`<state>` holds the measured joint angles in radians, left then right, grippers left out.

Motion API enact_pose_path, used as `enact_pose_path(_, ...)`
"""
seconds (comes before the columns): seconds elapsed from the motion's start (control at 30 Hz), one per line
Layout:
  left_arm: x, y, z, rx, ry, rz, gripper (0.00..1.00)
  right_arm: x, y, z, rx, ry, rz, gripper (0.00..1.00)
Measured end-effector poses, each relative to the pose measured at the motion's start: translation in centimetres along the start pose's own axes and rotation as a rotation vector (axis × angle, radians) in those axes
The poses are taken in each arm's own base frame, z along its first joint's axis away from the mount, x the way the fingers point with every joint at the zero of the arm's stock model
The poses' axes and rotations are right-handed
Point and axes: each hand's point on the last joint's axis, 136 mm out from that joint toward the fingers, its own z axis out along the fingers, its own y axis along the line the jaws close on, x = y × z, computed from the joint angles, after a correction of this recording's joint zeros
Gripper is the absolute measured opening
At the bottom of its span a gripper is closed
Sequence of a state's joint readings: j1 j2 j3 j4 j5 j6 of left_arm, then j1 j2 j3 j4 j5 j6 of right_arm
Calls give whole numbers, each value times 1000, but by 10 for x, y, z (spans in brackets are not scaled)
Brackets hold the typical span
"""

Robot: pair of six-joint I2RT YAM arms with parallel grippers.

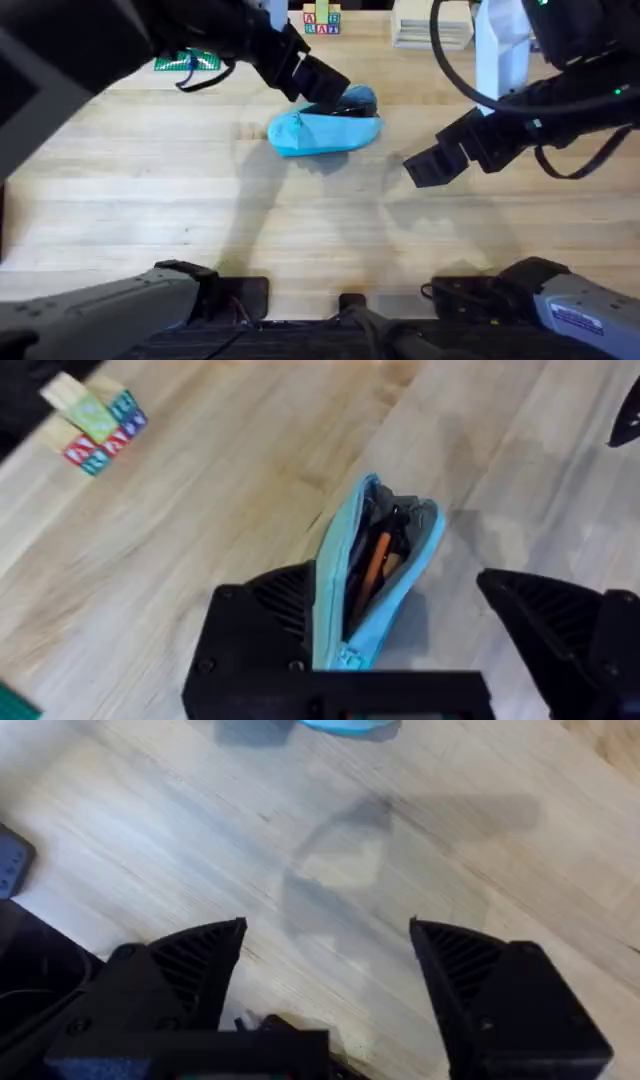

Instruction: Unzip the bag, pick up the pens from the table one at a time and place them inside, then zip the bag closed.

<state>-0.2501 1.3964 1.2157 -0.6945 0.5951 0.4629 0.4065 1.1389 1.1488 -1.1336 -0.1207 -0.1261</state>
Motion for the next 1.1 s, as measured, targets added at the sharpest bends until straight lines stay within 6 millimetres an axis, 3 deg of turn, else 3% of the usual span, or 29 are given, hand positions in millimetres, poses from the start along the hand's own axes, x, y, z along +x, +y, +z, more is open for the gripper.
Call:
enact_pose_path(0.17, 1, -7, -28, -76, 16, 12, 995, 0, 0, 0, 0, 0, 0, 998)
enact_pose_path(0.7, 43, -28, -105, -305, 163, 17, 994, 0, 0, 0, 0, 0, 0, 998)
enact_pose_path(0.87, 58, -32, -120, -354, 211, 13, 994, 0, 0, 0, 0, 0, 0, 998)
enact_pose_path(1.1, 63, -40, -137, -388, 205, 18, 994, 0, 0, 0, 0, 0, 0, 998)
